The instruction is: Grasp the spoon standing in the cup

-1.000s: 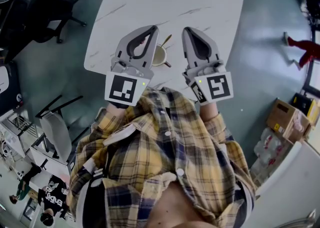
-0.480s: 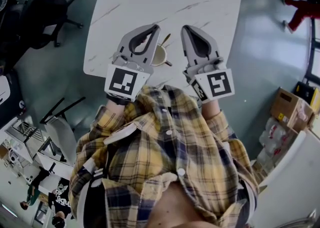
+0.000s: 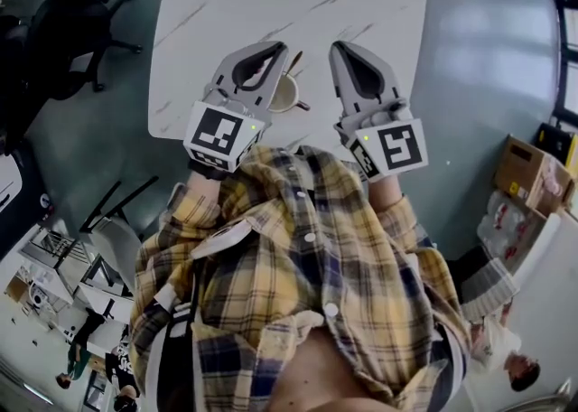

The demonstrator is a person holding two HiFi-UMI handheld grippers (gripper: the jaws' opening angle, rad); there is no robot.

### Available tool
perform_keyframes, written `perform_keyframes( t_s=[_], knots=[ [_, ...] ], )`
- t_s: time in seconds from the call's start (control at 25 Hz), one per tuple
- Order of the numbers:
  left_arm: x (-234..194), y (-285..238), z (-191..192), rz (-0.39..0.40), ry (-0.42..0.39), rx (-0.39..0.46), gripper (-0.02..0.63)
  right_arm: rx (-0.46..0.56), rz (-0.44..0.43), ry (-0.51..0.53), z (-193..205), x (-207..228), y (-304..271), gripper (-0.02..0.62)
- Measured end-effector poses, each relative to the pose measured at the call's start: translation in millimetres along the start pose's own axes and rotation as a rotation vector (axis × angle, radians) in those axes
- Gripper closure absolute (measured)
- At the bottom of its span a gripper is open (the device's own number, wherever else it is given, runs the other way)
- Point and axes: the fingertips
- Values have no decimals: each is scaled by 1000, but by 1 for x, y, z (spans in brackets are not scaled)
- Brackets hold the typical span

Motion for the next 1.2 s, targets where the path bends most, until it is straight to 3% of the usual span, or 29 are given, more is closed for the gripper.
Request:
perform_keyframes(
  t_s=[0.16, 0.52, 0.84, 1.2],
  knots=[
    [-2, -1, 10, 20, 7, -33, 589, -12, 3, -6, 6, -2, 3, 565],
    [0, -13, 32, 92, 59, -117, 499, -41, 9, -18, 17, -2, 3, 565],
    [7, -26, 66, 191, 69, -250, 465, -67, 9, -34, 28, -4, 6, 565],
    [1, -38, 94, 239, 72, -346, 445, -96, 25, -56, 41, -4, 10, 565]
  ],
)
Point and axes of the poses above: the fingertips, and each gripper's own axes: y backward along the fingers, x to its right, z out of its underside, and after that the axes turned 11 degrees about y, right-handed
